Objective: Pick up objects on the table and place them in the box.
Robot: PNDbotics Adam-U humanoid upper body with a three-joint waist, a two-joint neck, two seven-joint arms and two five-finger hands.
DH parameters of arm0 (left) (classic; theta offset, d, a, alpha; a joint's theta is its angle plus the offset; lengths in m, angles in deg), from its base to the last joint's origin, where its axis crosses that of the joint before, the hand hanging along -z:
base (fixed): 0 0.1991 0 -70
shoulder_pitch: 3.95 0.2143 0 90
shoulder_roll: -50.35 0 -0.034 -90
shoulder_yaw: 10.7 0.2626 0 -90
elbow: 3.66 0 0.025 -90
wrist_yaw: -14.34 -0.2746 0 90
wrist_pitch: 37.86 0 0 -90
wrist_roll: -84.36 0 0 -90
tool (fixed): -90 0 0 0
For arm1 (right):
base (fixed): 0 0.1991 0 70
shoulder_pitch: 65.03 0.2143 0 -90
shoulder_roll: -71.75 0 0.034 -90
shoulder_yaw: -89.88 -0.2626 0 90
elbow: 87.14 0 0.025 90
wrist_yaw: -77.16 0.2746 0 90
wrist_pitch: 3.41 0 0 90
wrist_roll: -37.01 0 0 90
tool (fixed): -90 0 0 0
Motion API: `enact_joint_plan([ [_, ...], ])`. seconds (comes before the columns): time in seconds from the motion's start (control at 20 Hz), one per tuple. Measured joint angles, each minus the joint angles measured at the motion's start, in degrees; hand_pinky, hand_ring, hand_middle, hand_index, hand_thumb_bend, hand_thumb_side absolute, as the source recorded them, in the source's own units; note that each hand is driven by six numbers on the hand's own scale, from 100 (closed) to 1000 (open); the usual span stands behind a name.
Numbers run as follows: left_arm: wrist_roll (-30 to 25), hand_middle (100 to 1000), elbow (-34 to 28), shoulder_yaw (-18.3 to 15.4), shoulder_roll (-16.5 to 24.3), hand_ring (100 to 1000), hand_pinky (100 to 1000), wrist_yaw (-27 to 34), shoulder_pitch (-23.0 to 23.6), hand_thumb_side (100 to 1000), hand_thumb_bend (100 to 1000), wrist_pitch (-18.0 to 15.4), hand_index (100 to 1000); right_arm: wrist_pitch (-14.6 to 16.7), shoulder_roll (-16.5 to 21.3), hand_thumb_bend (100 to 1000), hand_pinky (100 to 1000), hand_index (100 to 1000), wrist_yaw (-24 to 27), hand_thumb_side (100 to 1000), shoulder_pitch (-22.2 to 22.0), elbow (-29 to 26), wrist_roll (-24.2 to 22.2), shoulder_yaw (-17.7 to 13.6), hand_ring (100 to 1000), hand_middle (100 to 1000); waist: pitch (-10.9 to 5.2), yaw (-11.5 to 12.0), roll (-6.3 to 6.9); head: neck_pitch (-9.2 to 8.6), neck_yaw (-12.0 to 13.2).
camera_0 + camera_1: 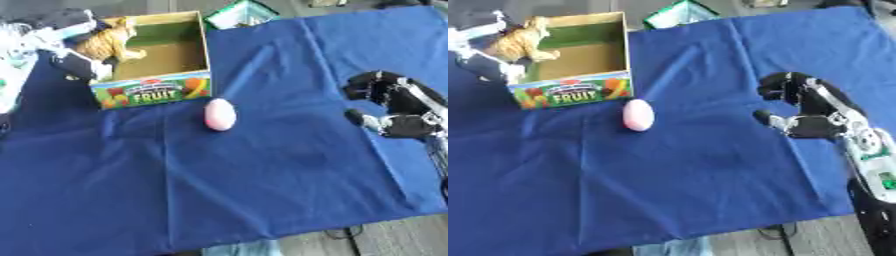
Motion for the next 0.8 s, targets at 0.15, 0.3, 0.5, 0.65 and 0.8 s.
enact_joint_plan([
  [0.15, 2.6, 431, 3.1, -0.7, -1.6, 453, 657, -2.7, -1.0, 174, 100, 0.2, 695, 0.0, 0.0, 440, 805, 760, 0.0, 184, 0.2, 0.0, -0.2, 0.1, 815, 617, 0.04, -0.2, 0.14, 0.00, 0.0],
  [0.3, 5.2, 431, 5.2, -0.9, -2.3, 453, 657, -5.3, -1.0, 174, 100, -0.5, 695, 0.0, 0.0, 440, 805, 760, 0.0, 184, 0.2, 0.0, -0.2, 0.1, 815, 617, 0.05, -0.2, 0.09, 0.00, 0.0],
  [0.5, 8.6, 432, 8.3, -2.7, -3.0, 451, 649, -8.9, -2.3, 157, 113, -0.6, 693, 0.1, 0.0, 438, 804, 760, 0.0, 184, 0.9, 0.0, -0.5, 0.5, 815, 616, 1.13, -2.8, 0.45, -0.46, 0.1],
  [0.65, 11.4, 431, 10.9, -6.2, -3.6, 446, 649, -11.7, -3.7, 154, 111, 1.4, 688, 0.1, 0.0, 437, 804, 760, -0.1, 183, 1.9, 0.0, -1.4, 1.3, 815, 616, 1.52, -7.3, 1.36, -1.22, 1.0],
  [0.8, 14.5, 441, 11.2, -9.2, -3.6, 457, 652, -14.8, -3.7, 154, 111, 4.3, 693, 0.2, 0.0, 437, 804, 760, -0.2, 183, 2.6, 0.0, -2.2, 1.9, 815, 616, 2.20, -9.0, 1.49, -1.76, 1.9],
])
